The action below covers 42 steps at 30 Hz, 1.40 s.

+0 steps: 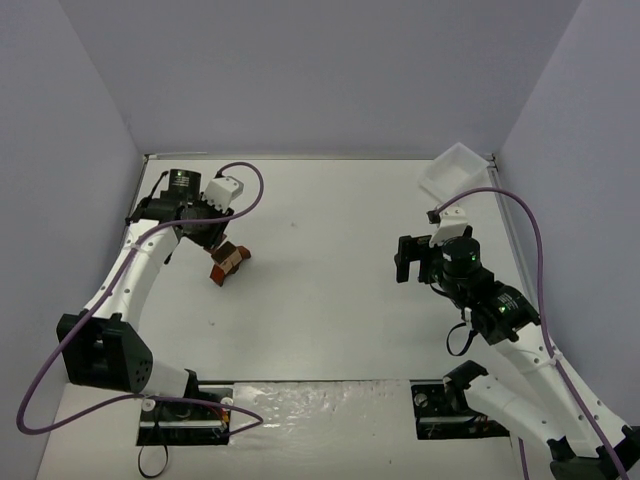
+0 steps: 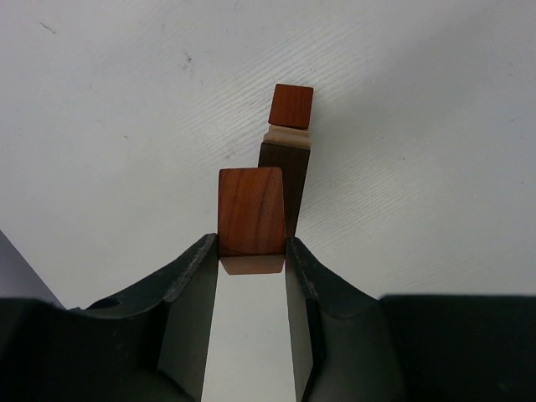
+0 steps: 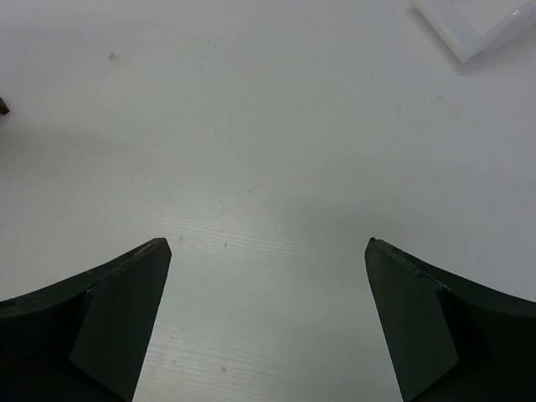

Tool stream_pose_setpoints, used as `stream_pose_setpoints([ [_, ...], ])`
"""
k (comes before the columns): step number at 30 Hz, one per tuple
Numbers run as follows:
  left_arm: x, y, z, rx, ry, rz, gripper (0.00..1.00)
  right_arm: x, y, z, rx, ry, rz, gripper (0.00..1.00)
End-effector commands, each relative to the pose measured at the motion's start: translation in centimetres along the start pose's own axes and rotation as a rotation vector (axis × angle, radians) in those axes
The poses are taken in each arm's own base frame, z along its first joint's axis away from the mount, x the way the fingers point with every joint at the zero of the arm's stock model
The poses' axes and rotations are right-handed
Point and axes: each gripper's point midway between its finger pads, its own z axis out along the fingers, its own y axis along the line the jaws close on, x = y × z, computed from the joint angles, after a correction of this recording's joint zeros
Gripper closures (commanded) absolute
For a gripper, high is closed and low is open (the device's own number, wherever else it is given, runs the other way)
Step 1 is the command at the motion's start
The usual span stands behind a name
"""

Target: Build the wood block tower

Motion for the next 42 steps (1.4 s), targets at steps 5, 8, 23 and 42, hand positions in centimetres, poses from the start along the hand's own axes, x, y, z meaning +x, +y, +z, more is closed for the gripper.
stream_pose_setpoints([
  [5,-1.2,0.1,0.4,0.010,-0.053,0.031,1.00,-1.0,-0.1,0.4,0.006,-0.036,0.002,0.00],
  [8,-0.9,-0.1,0.7,0.021,-0.045,0.040,1.00,-0.9,-0.1,0.4,0.009,-0.034,0.003,0.00],
  [23,-0.5,-0.3,1.4,0.026,-0.016,0.057,1.00,-0.7,-0.2,0.5,0.013,-0.029,0.002,0.00],
  [42,-0.3,-0.5,2.2,0.020,0.015,0.095,1.00,-0.6,-0.1,0.8,0.013,-0.020,-0.003,0.00],
])
